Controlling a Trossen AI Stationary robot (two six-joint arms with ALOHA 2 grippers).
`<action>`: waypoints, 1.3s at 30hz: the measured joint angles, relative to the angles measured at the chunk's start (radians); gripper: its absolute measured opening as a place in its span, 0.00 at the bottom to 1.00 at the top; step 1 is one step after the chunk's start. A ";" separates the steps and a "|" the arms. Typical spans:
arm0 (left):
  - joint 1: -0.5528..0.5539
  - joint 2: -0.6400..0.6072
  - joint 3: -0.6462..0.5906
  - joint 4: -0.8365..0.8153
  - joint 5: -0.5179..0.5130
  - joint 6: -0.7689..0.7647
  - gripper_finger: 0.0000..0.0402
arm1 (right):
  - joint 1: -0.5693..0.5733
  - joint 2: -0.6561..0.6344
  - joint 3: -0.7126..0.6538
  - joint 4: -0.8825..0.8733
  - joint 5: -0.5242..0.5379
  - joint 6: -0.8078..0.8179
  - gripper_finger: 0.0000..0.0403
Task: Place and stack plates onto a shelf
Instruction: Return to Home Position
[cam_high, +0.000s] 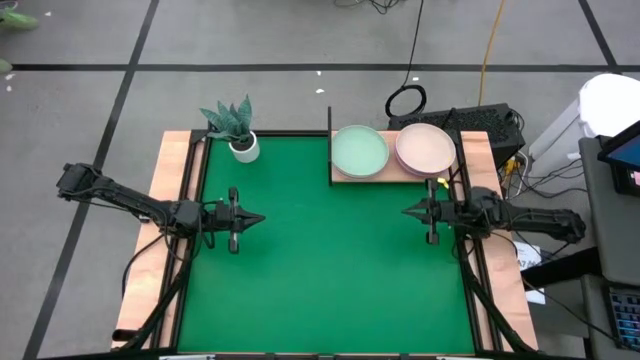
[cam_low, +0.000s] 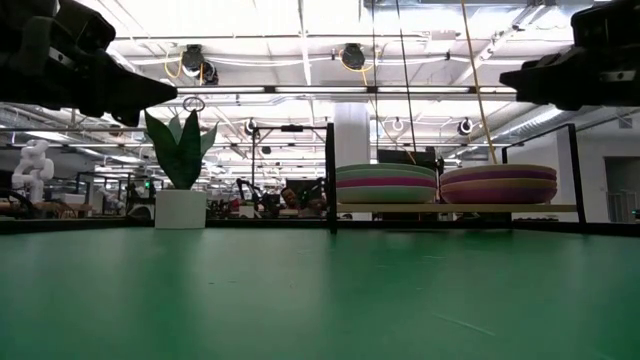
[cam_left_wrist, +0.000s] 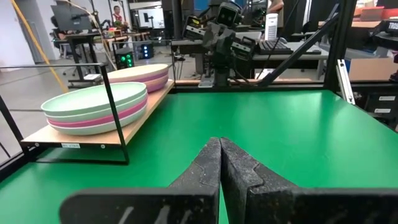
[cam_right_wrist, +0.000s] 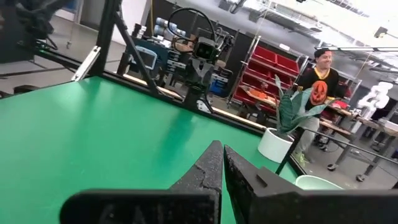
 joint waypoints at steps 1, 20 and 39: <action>0.000 0.000 0.000 0.000 0.000 0.000 0.01 | -0.016 0.000 0.000 0.000 -0.020 0.001 0.00; 0.000 0.000 0.000 0.000 0.000 0.001 0.01 | -0.092 0.001 0.000 -0.033 -0.090 0.086 0.00; 0.000 0.000 0.001 -0.027 0.000 -0.015 0.01 | -0.089 0.120 0.000 -0.007 -0.064 0.067 0.00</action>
